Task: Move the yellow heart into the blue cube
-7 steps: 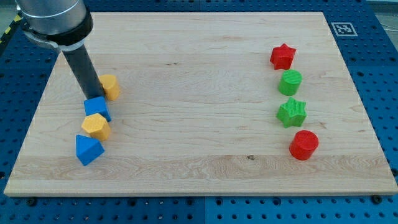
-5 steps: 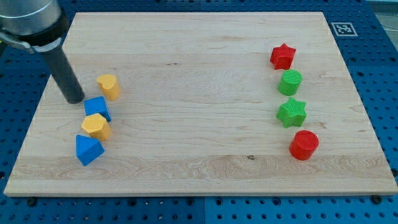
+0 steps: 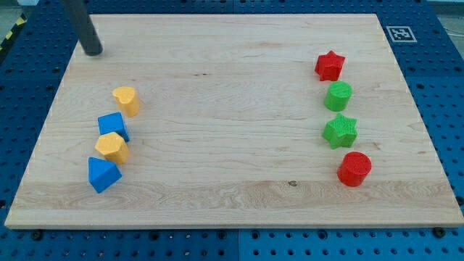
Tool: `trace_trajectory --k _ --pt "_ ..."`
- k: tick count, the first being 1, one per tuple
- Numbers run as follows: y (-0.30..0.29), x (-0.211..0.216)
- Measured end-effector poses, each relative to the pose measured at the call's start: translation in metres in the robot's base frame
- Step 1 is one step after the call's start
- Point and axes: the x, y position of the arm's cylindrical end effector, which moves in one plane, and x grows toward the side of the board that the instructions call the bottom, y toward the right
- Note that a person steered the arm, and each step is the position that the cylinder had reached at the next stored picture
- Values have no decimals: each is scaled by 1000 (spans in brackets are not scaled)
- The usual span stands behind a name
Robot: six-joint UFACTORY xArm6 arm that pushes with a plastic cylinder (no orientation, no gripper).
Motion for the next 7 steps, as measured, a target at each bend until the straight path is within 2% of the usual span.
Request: trace_trajectory --k 3,7 --pt "64 14" --pt "98 80"
